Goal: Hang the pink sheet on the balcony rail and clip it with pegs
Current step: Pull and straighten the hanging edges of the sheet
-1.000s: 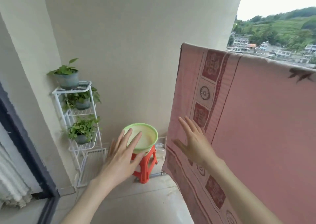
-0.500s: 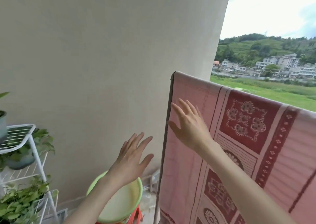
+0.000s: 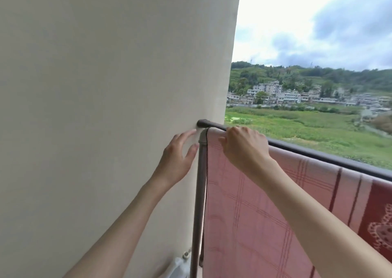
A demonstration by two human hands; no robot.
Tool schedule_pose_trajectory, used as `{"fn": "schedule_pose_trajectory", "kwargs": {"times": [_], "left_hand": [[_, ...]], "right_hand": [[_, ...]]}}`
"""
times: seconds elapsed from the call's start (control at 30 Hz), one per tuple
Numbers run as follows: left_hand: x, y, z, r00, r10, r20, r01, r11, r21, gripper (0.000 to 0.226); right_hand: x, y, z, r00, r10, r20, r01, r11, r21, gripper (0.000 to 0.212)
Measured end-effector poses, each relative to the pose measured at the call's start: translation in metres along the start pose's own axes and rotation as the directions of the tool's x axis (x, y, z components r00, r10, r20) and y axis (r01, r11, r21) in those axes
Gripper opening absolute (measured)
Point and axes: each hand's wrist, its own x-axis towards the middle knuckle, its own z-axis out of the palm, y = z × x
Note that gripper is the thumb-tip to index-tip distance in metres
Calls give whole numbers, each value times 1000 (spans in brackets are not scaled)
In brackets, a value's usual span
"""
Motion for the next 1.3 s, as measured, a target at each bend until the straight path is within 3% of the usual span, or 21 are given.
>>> {"fn": "schedule_pose_trajectory", "kwargs": {"times": [0.1,0.17,0.23,0.47,0.63,0.7,0.8,0.93,1.0,1.07,1.3], "left_hand": [[48,4,12,991,74,110,-52,980,-191,38],[68,6,23,963,87,257,-3,951,-310,31],[79,4,33,945,94,313,49,907,-419,23],[89,-5,23,985,151,82,-98,886,-453,14],[113,-28,-7,992,126,-30,-120,814,-569,13],[109,-45,-4,993,105,46,-51,766,-641,14],[88,-72,14,947,151,284,88,728,-680,22],[68,-102,33,870,194,454,198,706,-680,40],[58,-112,40,843,186,505,237,714,-659,44],[48,-121,51,820,180,543,270,714,-646,43],[-31,-170,107,790,28,612,400,733,-550,32]], "right_hand": [[7,7,6,992,124,-16,-124,992,-23,32],[6,10,4,986,163,-45,-164,986,-9,36],[4,10,3,977,196,-80,-197,980,-5,37],[17,-12,8,959,234,-161,-245,968,-53,39],[48,-45,11,952,122,-281,-129,992,-6,41],[48,-52,23,976,119,-185,-123,992,-13,37],[34,-44,55,987,132,-89,-140,986,-86,29],[5,-39,94,950,31,-312,-86,983,-164,37],[-16,-42,115,942,-22,-336,-33,987,-158,40],[-40,-43,143,957,-22,-289,-22,989,-149,45],[-142,-40,247,975,220,16,-219,974,-50,56]]}}
